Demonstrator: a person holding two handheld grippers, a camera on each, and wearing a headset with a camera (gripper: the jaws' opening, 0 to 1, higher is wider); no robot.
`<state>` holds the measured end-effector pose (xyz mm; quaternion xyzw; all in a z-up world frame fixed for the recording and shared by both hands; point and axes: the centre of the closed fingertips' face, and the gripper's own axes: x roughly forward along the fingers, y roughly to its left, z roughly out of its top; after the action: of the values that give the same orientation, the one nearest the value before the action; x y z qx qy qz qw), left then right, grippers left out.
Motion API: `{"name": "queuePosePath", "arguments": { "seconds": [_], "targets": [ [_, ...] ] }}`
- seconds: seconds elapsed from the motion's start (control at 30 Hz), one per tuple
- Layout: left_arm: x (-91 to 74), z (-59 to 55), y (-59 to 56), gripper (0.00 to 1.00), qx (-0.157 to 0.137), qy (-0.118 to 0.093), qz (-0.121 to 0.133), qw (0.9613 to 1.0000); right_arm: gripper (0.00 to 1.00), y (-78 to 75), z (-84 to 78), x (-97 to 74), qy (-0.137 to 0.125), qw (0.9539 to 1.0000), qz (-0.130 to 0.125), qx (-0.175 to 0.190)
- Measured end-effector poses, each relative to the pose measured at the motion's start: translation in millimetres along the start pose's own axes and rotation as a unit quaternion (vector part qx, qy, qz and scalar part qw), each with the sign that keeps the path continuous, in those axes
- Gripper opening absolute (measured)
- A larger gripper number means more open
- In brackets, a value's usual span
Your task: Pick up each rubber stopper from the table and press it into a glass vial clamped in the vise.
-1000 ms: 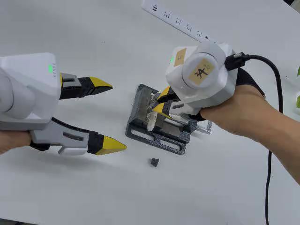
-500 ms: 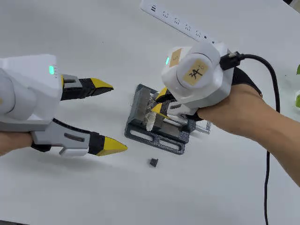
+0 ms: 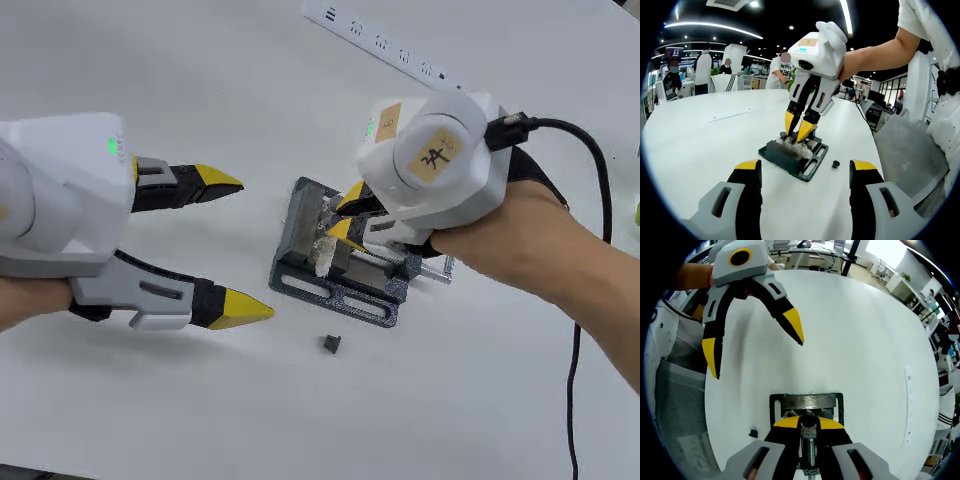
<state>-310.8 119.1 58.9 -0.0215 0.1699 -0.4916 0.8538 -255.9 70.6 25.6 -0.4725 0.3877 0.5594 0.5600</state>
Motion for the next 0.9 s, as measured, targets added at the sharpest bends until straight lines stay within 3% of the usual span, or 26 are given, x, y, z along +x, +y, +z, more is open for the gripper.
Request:
{"name": "queuePosePath", "arguments": {
  "seconds": [0.47,0.9],
  "targets": [
    [1.4,0.5,0.1,0.70,-0.001,-0.002,0.000,1.0000,0.10,0.6,2.1,-1.6,-0.012,0.9999,-0.001,0.011],
    [0.8,-0.5,-1.3,0.70,0.002,0.002,-0.004,1.0000,0.05,-6.5,4.4,-19.5,-0.043,0.9983,0.002,0.039]
  ]
}}
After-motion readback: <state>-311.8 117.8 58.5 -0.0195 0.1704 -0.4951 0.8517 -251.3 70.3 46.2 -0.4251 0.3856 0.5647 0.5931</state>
